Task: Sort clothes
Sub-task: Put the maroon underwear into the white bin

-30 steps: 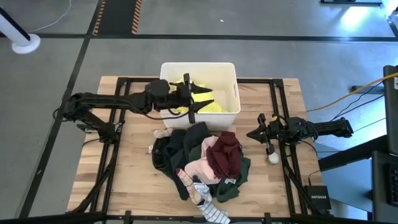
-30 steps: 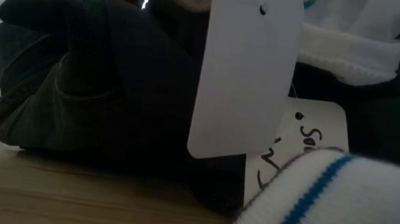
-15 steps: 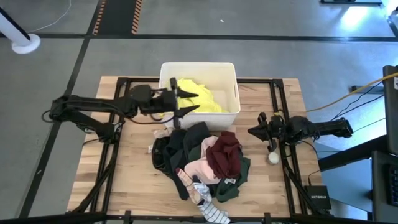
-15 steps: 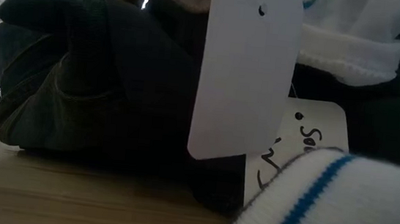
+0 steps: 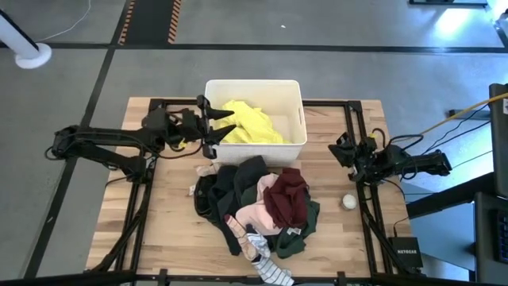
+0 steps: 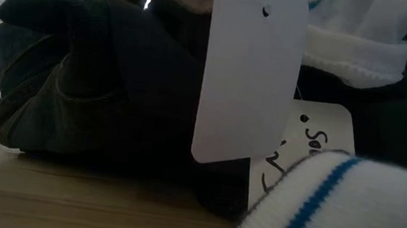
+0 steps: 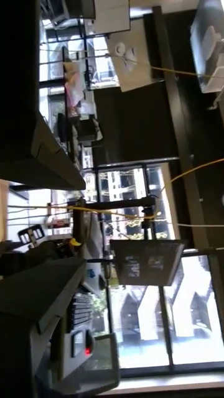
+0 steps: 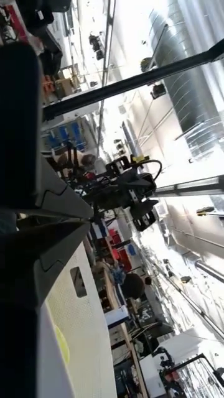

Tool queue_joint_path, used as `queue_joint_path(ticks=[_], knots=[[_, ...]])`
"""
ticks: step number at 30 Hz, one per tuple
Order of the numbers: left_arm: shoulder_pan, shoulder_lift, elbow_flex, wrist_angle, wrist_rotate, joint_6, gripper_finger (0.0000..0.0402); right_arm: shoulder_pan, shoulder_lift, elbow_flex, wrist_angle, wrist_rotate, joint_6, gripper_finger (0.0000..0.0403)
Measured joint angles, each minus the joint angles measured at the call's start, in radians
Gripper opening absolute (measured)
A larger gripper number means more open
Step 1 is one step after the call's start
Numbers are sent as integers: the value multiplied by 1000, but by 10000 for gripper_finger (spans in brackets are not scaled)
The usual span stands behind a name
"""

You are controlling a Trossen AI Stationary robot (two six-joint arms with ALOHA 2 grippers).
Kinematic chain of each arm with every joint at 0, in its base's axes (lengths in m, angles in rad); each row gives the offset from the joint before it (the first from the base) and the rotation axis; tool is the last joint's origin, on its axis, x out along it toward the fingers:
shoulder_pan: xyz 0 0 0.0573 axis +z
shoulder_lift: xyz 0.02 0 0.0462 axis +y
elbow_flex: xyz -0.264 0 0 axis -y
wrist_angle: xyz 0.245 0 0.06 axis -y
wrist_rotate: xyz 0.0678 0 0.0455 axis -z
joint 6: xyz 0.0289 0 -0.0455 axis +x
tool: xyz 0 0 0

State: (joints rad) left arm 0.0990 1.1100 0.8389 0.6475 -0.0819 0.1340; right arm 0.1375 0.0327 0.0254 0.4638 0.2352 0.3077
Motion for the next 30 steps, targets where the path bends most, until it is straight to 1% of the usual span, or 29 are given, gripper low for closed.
queue_joint_path(ticks=[4,7,9,12,15,18,20,22,24,27,30], knots=[[1,13,1,106,0,0,182,0,104,84,-40,-13,-14,44],[6,41,2,210,18,16,182,0,230,202,-166,-51,-58,65],[5,52,2,229,31,2,182,0,316,314,-303,-71,-89,86],[-3,62,2,178,34,-15,182,0,438,509,-564,-92,-152,120],[-7,83,2,153,36,0,182,1,560,698,-799,-93,-170,148],[-7,83,2,153,37,1,182,1,690,856,-1012,-100,-173,168],[-6,82,2,153,37,12,182,1,771,934,-1129,-116,-174,179],[-6,83,2,152,37,17,182,1,846,986,-1205,-142,-176,188],[-6,83,2,157,37,21,182,1,911,1017,-1236,-177,-186,194],[-6,83,2,149,37,28,182,19,997,1023,-1236,-261,-210,198],[-6,83,2,146,36,28,182,76,1076,1023,-1214,-272,-264,198]])
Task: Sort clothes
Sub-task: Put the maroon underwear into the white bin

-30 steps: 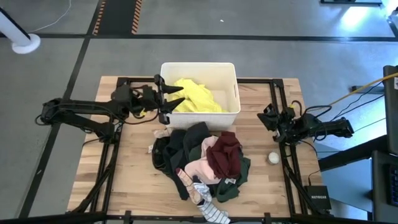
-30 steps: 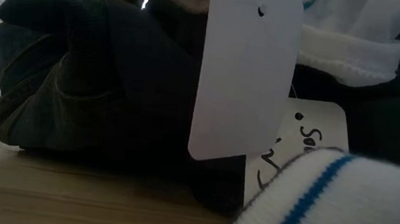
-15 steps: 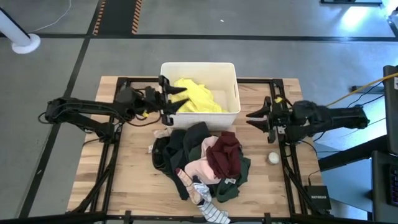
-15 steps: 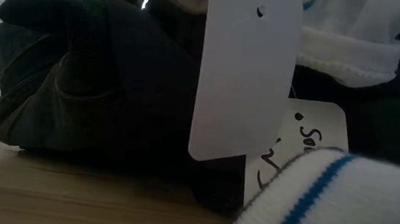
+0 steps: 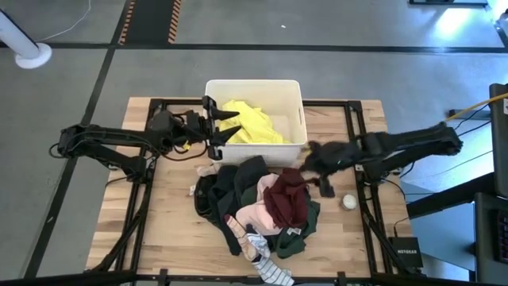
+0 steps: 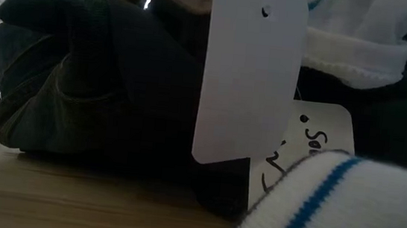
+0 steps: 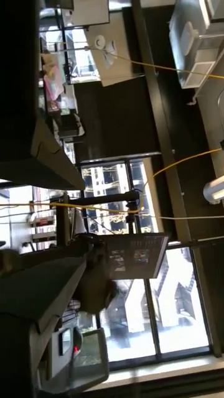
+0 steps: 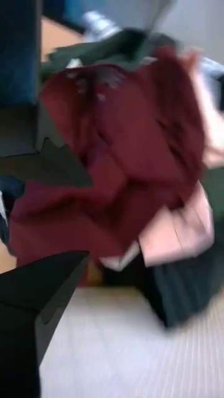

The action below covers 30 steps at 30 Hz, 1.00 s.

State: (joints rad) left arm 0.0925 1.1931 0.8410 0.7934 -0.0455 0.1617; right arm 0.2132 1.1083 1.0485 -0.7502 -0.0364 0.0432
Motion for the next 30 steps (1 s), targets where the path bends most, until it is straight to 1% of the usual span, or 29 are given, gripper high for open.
queue_joint_path(ticks=[3,7,11,15,25,30], knots=[[0,0,0,3,0,19,182,65,70,0,-3,51,-64,198],[0,0,0,0,0,33,182,137,146,0,20,133,-103,198],[0,0,0,-1,0,39,182,179,193,0,74,180,-128,198],[0,0,0,-8,0,44,182,187,222,1,130,183,-128,198],[0,0,0,-18,0,46,182,186,318,1,159,178,-139,198],[0,0,0,-18,-1,53,182,186,345,1,152,242,-140,195]])
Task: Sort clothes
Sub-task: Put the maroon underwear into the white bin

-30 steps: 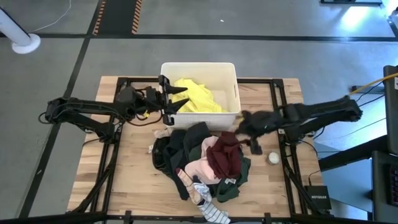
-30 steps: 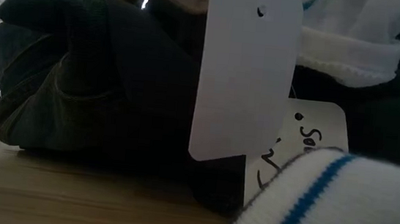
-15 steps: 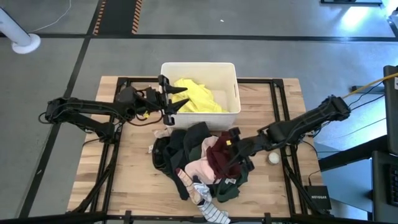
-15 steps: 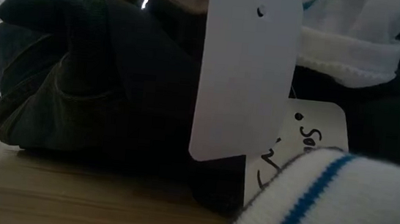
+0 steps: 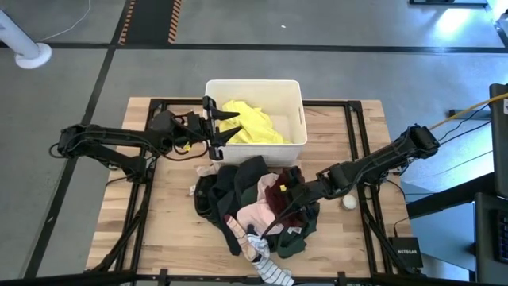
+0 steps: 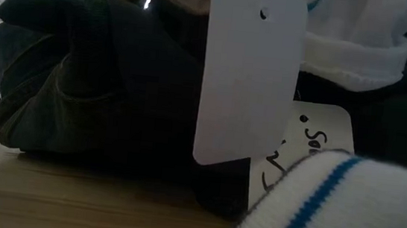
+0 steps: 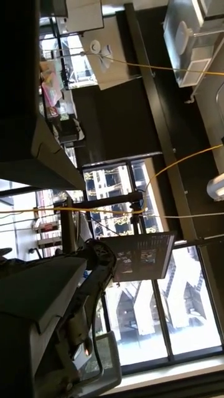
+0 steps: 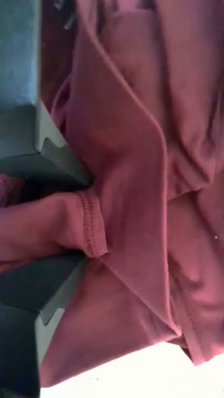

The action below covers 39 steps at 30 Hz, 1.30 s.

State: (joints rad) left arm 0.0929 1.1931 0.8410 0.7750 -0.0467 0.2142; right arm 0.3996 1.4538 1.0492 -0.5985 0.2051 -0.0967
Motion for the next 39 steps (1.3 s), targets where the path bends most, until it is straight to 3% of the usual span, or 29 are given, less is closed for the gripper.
queue_joint_path(ticks=[4,10,15,23,29,39], knots=[[0,0,0,0,0,0,182,0,-1,0,2,28,87,148],[0,0,0,0,0,0,182,0,-6,35,-42,49,93,18],[0,0,0,3,0,-3,182,0,-11,143,-145,126,111,33],[-1,-1,0,20,-1,-11,182,-1,-55,332,-272,226,86,16],[0,-1,0,19,-1,-3,182,-14,-126,441,-280,360,3,12],[0,-1,0,21,-1,-4,182,-175,-212,568,-199,406,-97,17]])
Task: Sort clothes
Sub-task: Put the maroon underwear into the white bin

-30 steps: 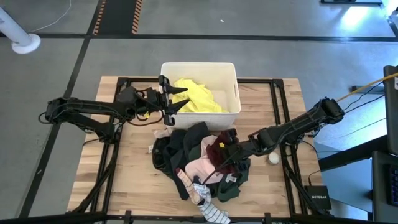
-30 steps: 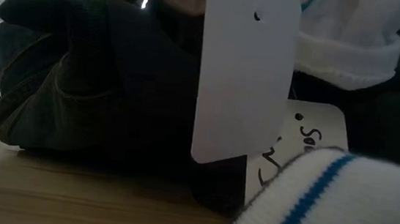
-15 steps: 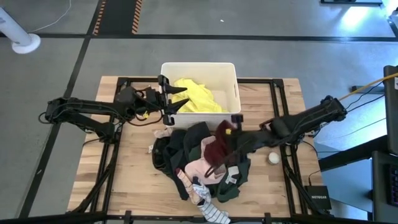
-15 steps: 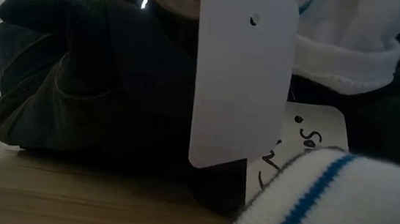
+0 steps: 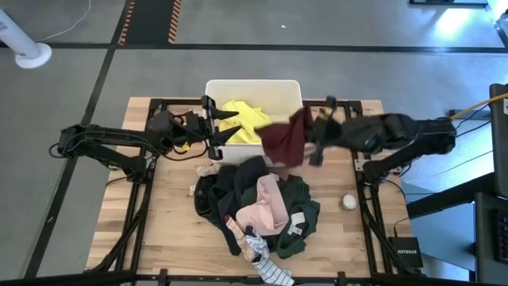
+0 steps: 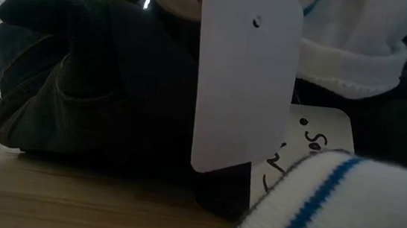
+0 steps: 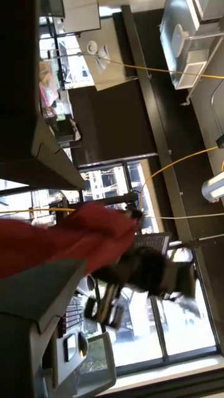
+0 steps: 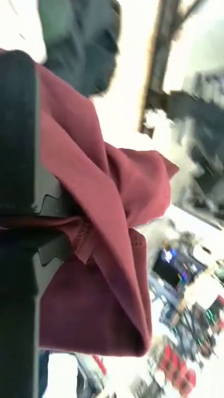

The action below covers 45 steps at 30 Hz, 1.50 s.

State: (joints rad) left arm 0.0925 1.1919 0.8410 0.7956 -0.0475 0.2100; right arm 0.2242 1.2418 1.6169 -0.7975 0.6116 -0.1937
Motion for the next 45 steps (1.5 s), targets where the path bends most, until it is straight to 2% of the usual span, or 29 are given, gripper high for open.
queue_joint_path(ticks=[7,12,19,26,29,35,42,45], knots=[[0,0,0,0,0,24,182,-135,-13,44,228,-3,-178,16],[0,0,0,0,0,26,182,-268,-2,45,312,-106,-211,16],[0,0,0,0,-1,60,182,-439,46,41,304,-235,-190,17],[0,0,0,1,-11,55,182,-517,148,33,193,-348,-101,15],[0,0,0,1,-11,55,182,-521,162,-31,192,-364,-98,11],[0,0,0,0,-11,55,182,-529,141,-216,360,-389,-94,11],[0,0,0,1,-11,55,182,-535,144,-385,552,-434,-19,26],[0,0,0,0,-11,55,182,-533,144,-424,569,-439,-12,36]])
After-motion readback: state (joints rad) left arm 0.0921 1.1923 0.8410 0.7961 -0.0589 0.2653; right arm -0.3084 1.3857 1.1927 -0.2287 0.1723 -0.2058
